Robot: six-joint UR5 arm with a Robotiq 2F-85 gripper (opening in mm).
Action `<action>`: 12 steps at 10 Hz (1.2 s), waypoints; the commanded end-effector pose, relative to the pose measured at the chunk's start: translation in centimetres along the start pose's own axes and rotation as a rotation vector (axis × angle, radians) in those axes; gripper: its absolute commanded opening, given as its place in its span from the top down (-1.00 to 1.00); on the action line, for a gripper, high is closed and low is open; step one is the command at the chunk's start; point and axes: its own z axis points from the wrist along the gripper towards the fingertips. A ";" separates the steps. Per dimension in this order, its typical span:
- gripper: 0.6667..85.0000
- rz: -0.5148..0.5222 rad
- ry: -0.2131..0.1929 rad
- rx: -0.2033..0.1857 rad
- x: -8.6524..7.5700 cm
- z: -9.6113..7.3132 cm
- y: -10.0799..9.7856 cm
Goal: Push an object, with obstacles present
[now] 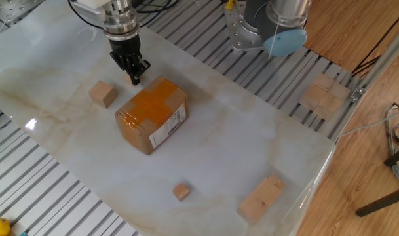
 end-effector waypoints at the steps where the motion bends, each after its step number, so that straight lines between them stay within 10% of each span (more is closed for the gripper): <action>1: 0.98 0.023 0.012 -0.002 -1.6 -2.6 2.5; 8: 0.98 -0.103 -0.034 0.034 -3.6 -3.2 1.6; 12: 0.98 -0.046 0.028 0.041 -3.4 -9.5 6.7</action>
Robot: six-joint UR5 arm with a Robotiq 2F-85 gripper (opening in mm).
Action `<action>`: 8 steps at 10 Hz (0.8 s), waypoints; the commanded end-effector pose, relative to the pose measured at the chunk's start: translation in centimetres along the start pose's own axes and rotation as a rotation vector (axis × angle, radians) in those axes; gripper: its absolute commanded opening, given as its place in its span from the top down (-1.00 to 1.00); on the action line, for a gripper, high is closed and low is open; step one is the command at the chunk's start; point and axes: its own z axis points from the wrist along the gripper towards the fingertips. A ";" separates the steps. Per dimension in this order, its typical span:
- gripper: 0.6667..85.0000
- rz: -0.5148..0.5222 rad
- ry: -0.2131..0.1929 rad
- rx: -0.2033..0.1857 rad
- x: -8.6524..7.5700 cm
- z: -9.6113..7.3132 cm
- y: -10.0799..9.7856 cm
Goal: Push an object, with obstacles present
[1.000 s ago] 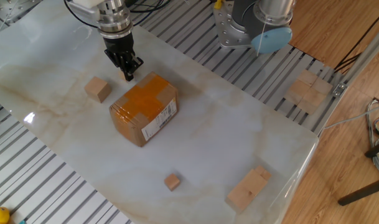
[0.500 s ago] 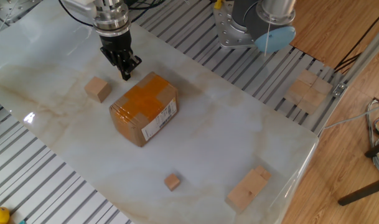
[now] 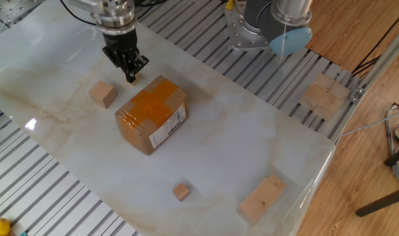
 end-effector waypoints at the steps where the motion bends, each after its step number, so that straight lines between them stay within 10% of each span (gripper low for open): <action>1: 0.98 0.031 0.022 0.023 -0.6 -3.5 2.5; 5: 0.98 -0.077 -0.050 0.029 -2.2 -2.0 1.3; 8: 0.98 0.033 0.008 0.032 -2.8 -4.8 6.4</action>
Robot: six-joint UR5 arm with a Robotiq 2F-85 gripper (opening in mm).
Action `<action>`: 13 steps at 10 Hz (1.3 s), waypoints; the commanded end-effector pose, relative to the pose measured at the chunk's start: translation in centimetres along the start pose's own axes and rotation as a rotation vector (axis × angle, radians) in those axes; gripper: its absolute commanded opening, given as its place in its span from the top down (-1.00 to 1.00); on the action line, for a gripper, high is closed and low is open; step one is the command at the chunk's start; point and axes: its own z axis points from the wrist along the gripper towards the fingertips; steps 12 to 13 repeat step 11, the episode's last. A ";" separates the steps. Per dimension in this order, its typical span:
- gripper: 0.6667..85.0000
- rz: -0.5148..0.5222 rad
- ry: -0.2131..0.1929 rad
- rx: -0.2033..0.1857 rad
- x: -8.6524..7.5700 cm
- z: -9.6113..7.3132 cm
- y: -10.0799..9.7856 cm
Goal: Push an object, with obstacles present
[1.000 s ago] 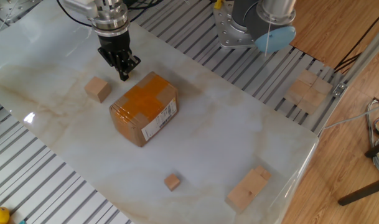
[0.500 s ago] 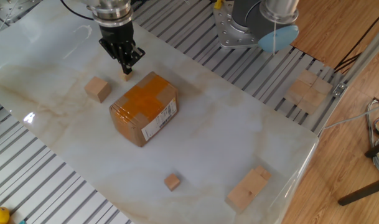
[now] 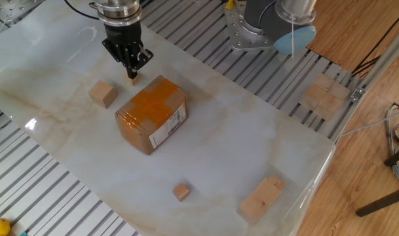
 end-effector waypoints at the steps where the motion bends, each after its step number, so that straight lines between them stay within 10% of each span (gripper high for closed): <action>1: 0.98 0.080 0.030 0.030 -0.3 -1.6 1.8; 4: 0.98 0.007 0.009 0.017 0.6 -0.5 -0.6; 10: 0.98 0.127 0.057 0.009 -0.3 -4.5 7.5; 13: 0.98 0.129 0.055 0.001 -0.4 -4.4 7.9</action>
